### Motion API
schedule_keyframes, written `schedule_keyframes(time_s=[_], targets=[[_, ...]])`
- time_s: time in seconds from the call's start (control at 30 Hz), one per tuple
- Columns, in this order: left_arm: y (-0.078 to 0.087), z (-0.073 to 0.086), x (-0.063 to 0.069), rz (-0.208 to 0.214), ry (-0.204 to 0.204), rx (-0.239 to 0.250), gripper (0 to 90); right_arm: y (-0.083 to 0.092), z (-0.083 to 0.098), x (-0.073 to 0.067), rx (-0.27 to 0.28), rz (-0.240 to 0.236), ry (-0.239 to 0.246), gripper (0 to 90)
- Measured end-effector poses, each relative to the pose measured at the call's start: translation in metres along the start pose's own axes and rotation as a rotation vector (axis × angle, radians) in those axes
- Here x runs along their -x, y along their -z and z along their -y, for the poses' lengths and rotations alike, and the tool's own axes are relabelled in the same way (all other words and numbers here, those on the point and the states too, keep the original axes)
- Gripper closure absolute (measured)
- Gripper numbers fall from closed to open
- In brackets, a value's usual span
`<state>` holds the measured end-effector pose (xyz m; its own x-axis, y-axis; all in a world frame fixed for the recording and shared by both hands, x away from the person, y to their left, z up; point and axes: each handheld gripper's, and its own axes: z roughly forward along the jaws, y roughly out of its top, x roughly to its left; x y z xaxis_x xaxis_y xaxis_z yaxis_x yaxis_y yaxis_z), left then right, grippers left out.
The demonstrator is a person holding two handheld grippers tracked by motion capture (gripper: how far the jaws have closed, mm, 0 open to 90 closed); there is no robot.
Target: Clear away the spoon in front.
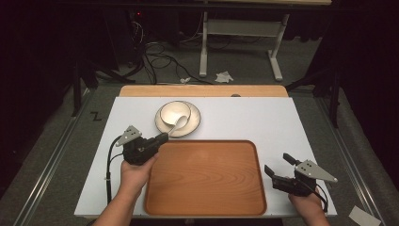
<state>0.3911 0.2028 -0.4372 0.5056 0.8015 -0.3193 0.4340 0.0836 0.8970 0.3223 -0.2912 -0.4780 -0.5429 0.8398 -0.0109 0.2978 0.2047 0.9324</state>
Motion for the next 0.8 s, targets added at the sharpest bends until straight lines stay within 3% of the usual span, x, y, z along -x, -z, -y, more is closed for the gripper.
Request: schedule_keyframes(time_s=[0.43, 0.8], targets=[[0.017, 0.019, 0.016, 0.065, -0.040, 0.004, 85.8, -0.001, 0.001, 0.000, -0.007, 0.007, -0.001, 16.5], [0.028, 0.039, 0.030, 0.116, -0.088, -0.025, 85.7, -0.001, 0.001, 0.000, -0.010, 0.010, -0.002, 16.5]])
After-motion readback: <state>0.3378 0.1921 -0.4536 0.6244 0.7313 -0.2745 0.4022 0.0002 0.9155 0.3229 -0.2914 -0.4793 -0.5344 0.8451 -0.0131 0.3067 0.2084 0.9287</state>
